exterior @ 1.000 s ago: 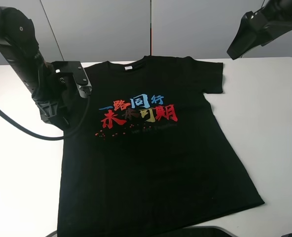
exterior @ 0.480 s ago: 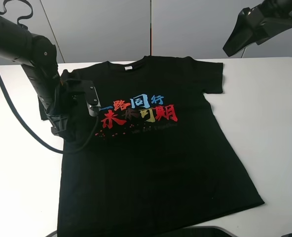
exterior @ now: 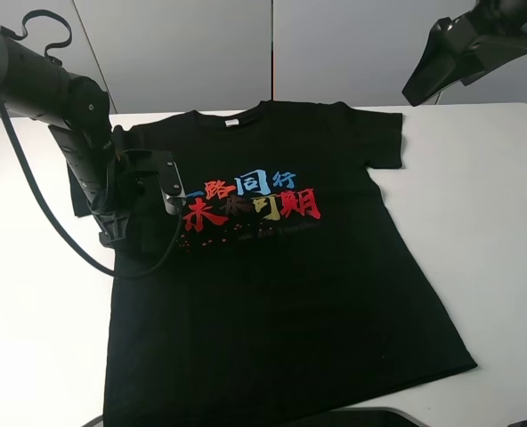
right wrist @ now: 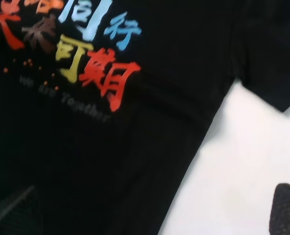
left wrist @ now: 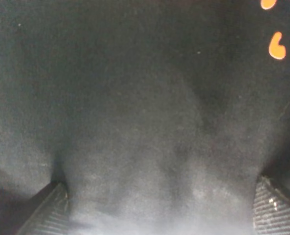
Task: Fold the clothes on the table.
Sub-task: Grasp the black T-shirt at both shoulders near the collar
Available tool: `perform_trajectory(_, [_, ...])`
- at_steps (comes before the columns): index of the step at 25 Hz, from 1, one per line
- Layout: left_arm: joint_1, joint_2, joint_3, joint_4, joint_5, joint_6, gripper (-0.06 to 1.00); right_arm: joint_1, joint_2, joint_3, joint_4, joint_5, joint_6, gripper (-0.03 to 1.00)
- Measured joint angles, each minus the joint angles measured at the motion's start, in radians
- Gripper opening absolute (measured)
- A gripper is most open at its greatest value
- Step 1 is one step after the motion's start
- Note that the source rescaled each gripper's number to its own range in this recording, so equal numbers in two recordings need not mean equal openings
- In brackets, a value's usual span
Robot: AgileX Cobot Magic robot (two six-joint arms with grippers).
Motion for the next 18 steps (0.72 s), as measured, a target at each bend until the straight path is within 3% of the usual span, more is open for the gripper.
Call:
perform_trajectory(3, [0.0,0.004,0.0,0.0,0.002,-0.004,0.95,0.0,0.038,0.0,0.002,0.009,-0.01,1.0])
perform_trajectory(5, [0.0,0.005,-0.002,0.0,0.002,-0.004,0.81,0.0,0.065,0.0,0.002,0.009,-0.014,1.0])
perform_trajectory(11, [-0.006,0.005,-0.006,0.0,0.0,-0.006,0.07,0.012,0.124,0.0,-0.003,0.007,-0.063,1.0])
perform_trajectory(13, [-0.007,0.007,-0.006,0.0,-0.004,-0.006,0.01,0.036,0.146,0.0,-0.018,-0.004,-0.093,1.0])
perform_trajectory(18, [-0.007,0.007,-0.006,0.0,-0.008,-0.004,0.01,0.082,0.199,0.0,-0.103,-0.081,-0.162,1.0])
